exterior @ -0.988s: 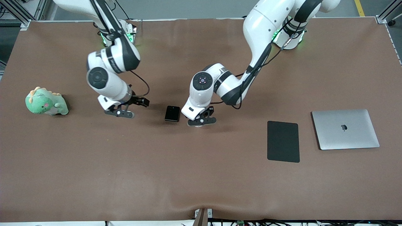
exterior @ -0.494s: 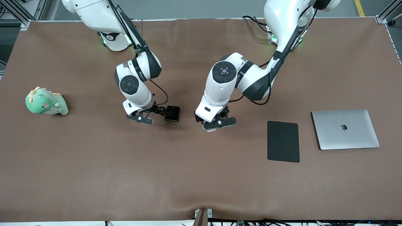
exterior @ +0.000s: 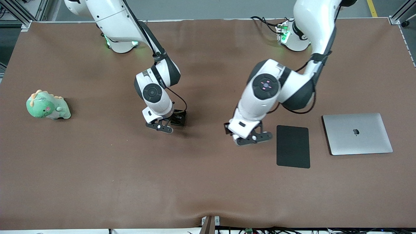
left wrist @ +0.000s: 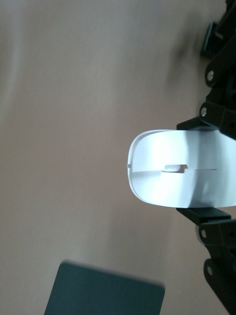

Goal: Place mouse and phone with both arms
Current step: 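Carry the mouse onto the mousepad while the right gripper lifts the phone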

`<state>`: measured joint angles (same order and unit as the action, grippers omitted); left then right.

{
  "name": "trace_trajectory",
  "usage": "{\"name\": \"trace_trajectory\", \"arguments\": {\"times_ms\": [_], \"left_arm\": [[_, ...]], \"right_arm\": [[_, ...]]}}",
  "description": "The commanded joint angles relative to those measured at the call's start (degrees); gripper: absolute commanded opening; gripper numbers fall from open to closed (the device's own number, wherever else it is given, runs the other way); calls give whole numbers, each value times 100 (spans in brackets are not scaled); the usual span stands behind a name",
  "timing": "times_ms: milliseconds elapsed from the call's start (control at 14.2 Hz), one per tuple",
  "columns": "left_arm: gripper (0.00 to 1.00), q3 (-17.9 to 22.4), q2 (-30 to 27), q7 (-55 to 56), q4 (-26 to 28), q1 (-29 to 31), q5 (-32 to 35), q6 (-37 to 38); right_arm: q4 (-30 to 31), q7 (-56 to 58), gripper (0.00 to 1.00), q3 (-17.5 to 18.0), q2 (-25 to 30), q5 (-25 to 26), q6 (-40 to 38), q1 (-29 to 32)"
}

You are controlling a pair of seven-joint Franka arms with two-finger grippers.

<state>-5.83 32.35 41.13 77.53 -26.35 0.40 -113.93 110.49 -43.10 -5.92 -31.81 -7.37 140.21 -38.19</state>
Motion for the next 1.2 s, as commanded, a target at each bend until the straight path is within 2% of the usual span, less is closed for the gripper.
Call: {"name": "trace_trajectory", "arguments": {"times_ms": [0,705,1129], "left_arm": [[0,-23,-317,-613,166,339,-119,406],[0,47,-502,-1563,183,1166,38,846],[0,56,-327,-2135,289,1447,241,855]], "right_arm": [[-247,91,100,-50,-220,42,-46,-154],[-274,531,100,-50,-256,34,-99,-268],[-283,452,100,-50,-370,-10,-46,-338]]}}
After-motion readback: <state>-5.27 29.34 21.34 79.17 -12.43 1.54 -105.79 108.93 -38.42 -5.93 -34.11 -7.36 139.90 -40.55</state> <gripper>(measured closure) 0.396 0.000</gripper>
